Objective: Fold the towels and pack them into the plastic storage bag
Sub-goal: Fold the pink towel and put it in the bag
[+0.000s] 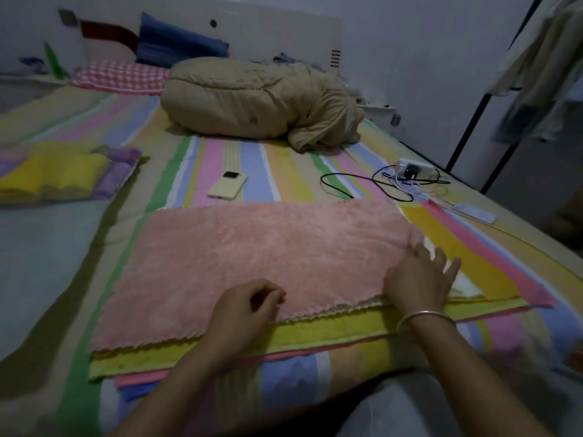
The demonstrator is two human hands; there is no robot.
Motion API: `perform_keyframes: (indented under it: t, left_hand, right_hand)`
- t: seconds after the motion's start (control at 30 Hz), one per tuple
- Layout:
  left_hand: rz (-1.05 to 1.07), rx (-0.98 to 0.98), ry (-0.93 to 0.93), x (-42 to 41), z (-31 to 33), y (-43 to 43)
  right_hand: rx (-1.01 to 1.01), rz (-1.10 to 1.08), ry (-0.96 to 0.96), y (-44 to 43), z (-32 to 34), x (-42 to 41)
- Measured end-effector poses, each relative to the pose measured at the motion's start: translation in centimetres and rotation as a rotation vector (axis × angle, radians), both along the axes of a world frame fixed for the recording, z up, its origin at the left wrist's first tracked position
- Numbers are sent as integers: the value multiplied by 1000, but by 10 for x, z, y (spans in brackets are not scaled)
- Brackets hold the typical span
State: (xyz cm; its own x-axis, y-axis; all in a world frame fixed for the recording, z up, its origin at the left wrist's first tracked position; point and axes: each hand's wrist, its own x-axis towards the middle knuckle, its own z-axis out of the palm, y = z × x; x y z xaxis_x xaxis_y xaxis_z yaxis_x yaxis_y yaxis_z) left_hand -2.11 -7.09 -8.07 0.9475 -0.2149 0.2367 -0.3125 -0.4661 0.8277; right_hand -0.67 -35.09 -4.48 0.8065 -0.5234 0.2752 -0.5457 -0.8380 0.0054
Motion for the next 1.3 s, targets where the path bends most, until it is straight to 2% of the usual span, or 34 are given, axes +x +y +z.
perform_keyframes:
  t: [0.1,0.23,0.3,0.4,0.53,0.63,0.77,0.87,1.0,1.07,1.17,1.3]
  left_hand:
    - [31,-158,84,2,0,3]
    - [236,-619,375,8,22,7]
    - [306,-722,542,8,33,16]
    - [373,-699,666,7,38,33]
    - [380,-602,604,9,37,38]
    - [409,-521,614,18,33,40]
    - [391,-418,666,27,39,42]
    - [341,-310,637,35,37,47]
    - [234,-186,530,32,31,56]
    - [161,-197,498,29,28,57]
    - [105,-214,405,23,20,58]
    - [37,13,236,13,20,62]
  right_hand:
    - [22,326,-96,37,6,5]
    - [376,998,-177,111,19,-13]
    - [584,1156,-85,136,28,-23]
    - [755,1138,-88,142,33,-13]
    - [771,954,-208,128,24,29]
    - [662,933,-143,133,20,63]
    - [499,1053,13,168,17,111]
    - [399,1115,38,203,15,147]
    - [307,1122,59,242,14,188]
    - [231,1110,129,254,12,203]
    - [47,1037,137,263,7,214]
    - [28,918,114,266,8,217]
